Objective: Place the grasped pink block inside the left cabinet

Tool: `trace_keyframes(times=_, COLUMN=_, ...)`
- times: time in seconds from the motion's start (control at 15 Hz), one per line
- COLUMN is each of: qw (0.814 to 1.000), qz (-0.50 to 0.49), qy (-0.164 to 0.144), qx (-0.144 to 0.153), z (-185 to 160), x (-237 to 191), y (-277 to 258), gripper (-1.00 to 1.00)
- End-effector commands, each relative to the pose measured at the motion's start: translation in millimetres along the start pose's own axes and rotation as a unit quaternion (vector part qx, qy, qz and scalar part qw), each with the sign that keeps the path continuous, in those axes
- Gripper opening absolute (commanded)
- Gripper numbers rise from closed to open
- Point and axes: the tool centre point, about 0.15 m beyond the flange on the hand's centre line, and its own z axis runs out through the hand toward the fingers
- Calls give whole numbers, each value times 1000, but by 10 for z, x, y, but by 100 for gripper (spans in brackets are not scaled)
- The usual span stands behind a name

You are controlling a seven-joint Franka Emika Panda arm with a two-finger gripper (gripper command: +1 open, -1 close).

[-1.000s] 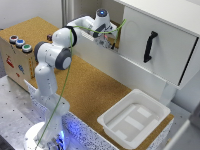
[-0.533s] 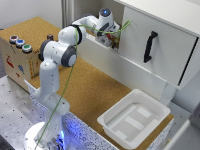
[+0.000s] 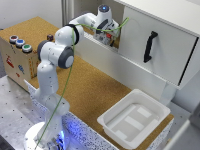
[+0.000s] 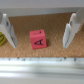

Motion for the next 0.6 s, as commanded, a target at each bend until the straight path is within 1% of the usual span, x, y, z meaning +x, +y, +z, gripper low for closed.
trace_keyframes(times=0.0, qw=997, qz=-76, qy=-22, qx=15, z=-149, x=-670, y=-49, gripper=100)
trace_keyframes(times=0.47, qw=997, qz=-76, qy=-22, qx=15, z=-149, x=-670, y=-49, gripper=100)
trace_keyframes(times=0.53, qw=997, qz=-58, qy=-50, qx=1, z=-118, x=-590, y=122, gripper=100)
